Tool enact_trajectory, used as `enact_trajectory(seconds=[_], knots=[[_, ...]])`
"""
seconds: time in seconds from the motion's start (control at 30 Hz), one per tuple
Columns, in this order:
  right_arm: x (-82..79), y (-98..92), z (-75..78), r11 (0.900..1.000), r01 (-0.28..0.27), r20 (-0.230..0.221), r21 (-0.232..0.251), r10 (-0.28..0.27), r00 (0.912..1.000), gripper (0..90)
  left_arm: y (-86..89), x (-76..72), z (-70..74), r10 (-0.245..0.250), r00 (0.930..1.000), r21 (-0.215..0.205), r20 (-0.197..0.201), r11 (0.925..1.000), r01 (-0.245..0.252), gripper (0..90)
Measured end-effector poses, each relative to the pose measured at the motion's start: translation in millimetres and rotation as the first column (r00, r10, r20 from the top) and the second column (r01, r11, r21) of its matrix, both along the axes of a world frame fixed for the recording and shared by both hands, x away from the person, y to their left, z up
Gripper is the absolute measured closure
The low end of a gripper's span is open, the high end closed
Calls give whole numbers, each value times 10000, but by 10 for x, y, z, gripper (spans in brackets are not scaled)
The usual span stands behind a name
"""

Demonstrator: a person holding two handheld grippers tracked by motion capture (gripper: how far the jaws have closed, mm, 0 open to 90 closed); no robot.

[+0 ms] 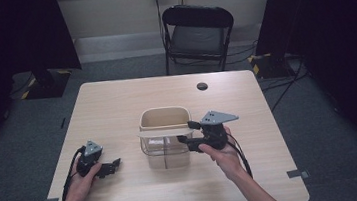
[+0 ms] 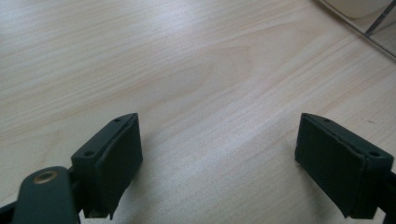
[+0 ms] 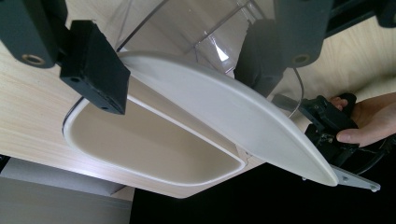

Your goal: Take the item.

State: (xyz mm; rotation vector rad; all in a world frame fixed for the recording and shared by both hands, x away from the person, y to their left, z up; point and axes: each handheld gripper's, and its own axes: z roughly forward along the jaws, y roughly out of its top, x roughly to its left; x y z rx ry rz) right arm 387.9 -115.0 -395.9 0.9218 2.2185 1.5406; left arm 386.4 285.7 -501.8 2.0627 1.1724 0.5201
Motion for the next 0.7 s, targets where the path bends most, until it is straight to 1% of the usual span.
enact_trajectory(seconds=[0.2,0.7], knots=[[4,-7,5,10000,-6,-52,40,6,10000,366,0,0,1,1,10000,8,-2,10000,-1,142],[0,-10,5,10000,3,-18,47,-3,10000,371,0,0,0,3,10000,6,3,10000,-3,142]])
